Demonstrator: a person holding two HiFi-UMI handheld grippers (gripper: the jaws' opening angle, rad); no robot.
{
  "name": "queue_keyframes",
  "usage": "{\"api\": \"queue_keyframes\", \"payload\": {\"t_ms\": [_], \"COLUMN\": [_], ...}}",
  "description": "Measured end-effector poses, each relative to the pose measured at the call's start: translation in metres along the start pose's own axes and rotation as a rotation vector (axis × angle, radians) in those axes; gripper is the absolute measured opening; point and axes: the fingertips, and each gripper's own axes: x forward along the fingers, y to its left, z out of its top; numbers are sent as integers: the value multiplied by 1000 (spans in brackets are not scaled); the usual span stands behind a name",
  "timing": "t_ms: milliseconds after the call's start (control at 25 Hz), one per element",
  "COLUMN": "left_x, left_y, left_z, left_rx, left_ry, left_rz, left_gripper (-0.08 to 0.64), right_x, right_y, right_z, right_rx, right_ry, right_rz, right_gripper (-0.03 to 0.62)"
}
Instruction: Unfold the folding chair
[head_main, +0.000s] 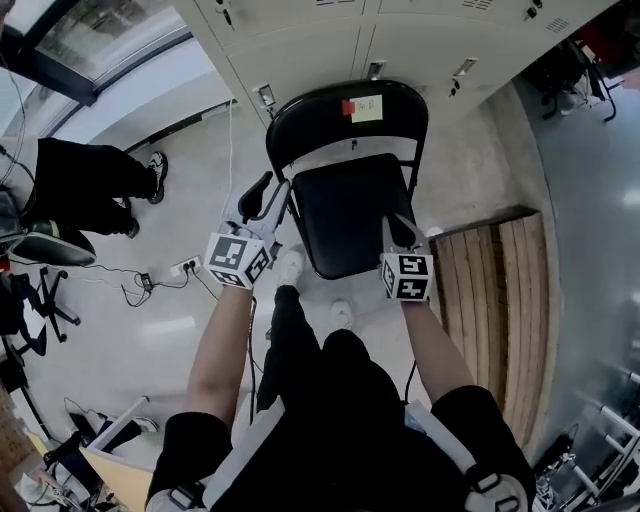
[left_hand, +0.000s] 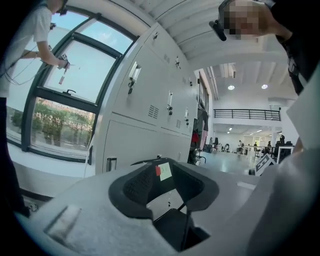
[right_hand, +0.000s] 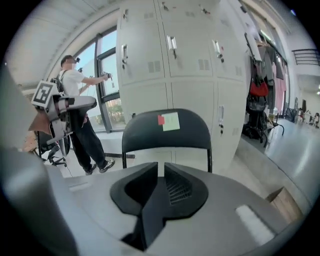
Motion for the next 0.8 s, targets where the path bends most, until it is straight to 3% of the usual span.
{"api": "queue_keyframes", "payload": {"t_ms": [320,560,800], "left_x": [-76,-106,-161], "left_y": [-57,-67,-71], "left_z": [52,100,126], "left_rx": [6,34,4], "left_ry": [-80,-153,-230], "left_rz": [126,149,224], "left_gripper": [4,2,2], "right_x": [-99,-122,-151], "right_y": [-5,12,58], "right_z": [75,134,159], "right_rx": [-50,-58,-69], "right_ry": [-186,-306,-380], "right_rz": [70,126,187], "right_gripper": [38,24,6]}}
